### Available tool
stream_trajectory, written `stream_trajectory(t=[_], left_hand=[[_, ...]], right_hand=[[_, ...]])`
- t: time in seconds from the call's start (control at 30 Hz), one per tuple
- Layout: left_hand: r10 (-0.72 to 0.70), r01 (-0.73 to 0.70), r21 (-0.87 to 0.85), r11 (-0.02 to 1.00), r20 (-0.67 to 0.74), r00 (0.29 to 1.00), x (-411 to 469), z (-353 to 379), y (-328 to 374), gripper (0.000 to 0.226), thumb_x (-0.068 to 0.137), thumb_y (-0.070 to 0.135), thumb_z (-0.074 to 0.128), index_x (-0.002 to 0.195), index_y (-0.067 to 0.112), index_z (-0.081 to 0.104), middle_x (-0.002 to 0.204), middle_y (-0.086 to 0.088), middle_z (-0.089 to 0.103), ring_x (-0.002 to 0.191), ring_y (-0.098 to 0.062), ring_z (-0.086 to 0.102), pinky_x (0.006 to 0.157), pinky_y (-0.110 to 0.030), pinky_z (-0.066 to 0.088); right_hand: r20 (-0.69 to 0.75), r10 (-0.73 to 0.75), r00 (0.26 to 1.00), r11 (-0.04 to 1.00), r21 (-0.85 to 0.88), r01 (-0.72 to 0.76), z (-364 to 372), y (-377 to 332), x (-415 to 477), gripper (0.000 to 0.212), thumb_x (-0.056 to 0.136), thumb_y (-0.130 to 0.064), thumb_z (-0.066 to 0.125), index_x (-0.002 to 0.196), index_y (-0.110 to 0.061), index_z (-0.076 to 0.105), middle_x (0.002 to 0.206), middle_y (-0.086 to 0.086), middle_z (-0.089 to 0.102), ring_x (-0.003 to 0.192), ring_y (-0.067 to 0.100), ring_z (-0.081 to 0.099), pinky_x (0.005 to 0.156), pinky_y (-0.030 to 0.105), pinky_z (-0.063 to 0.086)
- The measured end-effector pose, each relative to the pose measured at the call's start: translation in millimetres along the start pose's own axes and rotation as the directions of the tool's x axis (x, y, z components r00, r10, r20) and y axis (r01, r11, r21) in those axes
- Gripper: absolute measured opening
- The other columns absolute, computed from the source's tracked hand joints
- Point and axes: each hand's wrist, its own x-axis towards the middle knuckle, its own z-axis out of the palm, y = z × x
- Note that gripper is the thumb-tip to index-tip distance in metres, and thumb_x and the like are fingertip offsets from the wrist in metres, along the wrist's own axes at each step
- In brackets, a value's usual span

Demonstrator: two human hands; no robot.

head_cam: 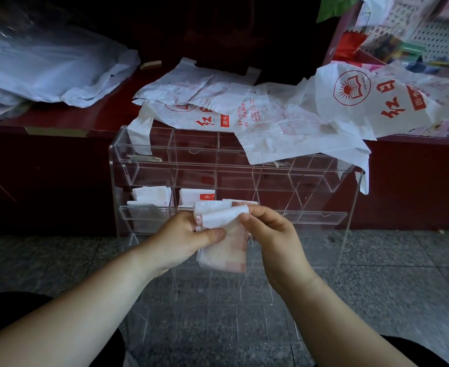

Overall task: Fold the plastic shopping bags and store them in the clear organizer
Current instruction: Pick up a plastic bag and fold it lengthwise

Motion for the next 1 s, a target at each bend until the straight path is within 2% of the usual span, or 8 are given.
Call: stream_trajectory(t=[0.17,0.27,0.33,0.43,0.53,0.7,0.87,1.0], left_hand=[[-0.055,0.055,-0.006,0.998,0.046,0.997,-1.4,1.1,2.3,0.027,0.082,-0.003,0.059,0.085,0.023,0.065,0.075,0.018,0.071,0.079,0.005,0.066,0.070,-0.009,0.049],[-0.072,0.070,0.019,0.997,0.093,0.993,-3.5,1.9,2.1,0.024,0.081,0.002,0.064,0.087,0.025,0.066,0.081,0.016,0.072,0.085,0.001,0.066,0.075,-0.012,0.050],[-0.093,0.085,0.056,0.995,0.163,0.982,-4.4,1.2,2.2,0.022,0.074,0.014,0.069,0.089,0.030,0.065,0.084,0.017,0.072,0.088,0.001,0.066,0.076,-0.013,0.050],[-0.206,0.173,0.162,0.971,0.215,0.955,-4.5,-0.8,0.7,0.013,0.072,0.018,0.069,0.085,0.020,0.069,0.080,0.008,0.072,0.082,-0.004,0.066,0.077,-0.017,0.051],[-0.288,0.254,0.219,0.942,0.139,0.948,-2.5,-1.1,-4.2,0.026,0.069,0.026,0.072,0.080,0.003,0.068,0.076,-0.003,0.068,0.074,-0.012,0.062,0.074,-0.025,0.046],[-0.263,0.257,-0.078,0.963,-0.078,0.962,5.7,-1.2,-3.5,0.006,0.080,0.007,0.064,0.074,0.007,0.063,0.063,0.003,0.067,0.064,-0.007,0.060,0.060,-0.010,0.045],[-0.176,0.168,-0.055,0.984,-0.220,0.959,6.0,-1.3,2.0,0.016,0.077,0.005,0.067,0.064,0.013,0.061,0.058,0.006,0.064,0.062,-0.009,0.059,0.066,-0.021,0.044],[-0.166,0.105,-0.180,0.978,-0.368,0.915,3.9,7.8,3.4,0.008,0.078,0.013,0.065,0.071,0.014,0.061,0.069,0.002,0.062,0.075,-0.014,0.057,0.071,-0.025,0.044]], right_hand=[[-0.063,0.043,0.997,0.998,-0.034,-0.045,-2.5,5.0,1.7,0.019,0.077,-0.010,0.069,0.089,-0.019,0.057,0.088,-0.006,0.062,0.081,0.003,0.057,0.069,0.017,0.046],[0.103,0.232,0.967,0.973,-0.046,-0.228,-2.0,6.8,1.2,0.067,0.065,-0.029,0.079,0.122,-0.020,0.046,0.120,0.000,0.055,0.110,0.014,0.055,0.090,0.029,0.047],[0.260,0.258,0.931,0.964,-0.001,-0.267,1.1,8.7,-0.8,0.045,0.068,-0.022,0.074,0.109,-0.011,0.060,0.103,0.004,0.067,0.097,0.016,0.064,0.086,0.028,0.052],[0.155,0.192,0.969,0.981,0.001,-0.195,3.8,7.1,-0.1,0.010,0.072,-0.004,0.068,0.075,-0.014,0.065,0.070,-0.003,0.068,0.069,0.011,0.064,0.064,0.020,0.053],[0.024,0.078,0.997,0.985,-0.158,-0.073,-0.4,3.0,4.0,0.025,0.081,0.007,0.060,0.071,-0.016,0.061,0.064,-0.007,0.062,0.060,0.003,0.058,0.058,0.014,0.047],[-0.086,-0.108,0.990,0.971,-0.225,0.086,-1.4,5.7,4.3,0.029,0.086,0.004,0.055,0.087,-0.024,0.060,0.074,-0.005,0.057,0.065,-0.004,0.054,0.061,0.012,0.045],[0.035,0.078,0.996,0.954,-0.292,-0.064,1.0,7.2,0.5,0.007,0.089,-0.021,0.057,0.084,-0.018,0.060,0.072,0.003,0.057,0.067,0.012,0.054,0.059,0.026,0.043],[-0.040,0.019,0.999,0.947,-0.321,-0.031,6.7,9.7,-1.3,0.022,0.093,-0.018,0.051,0.072,-0.012,0.052,0.042,-0.004,0.050,0.033,0.007,0.046,0.033,0.017,0.033]])
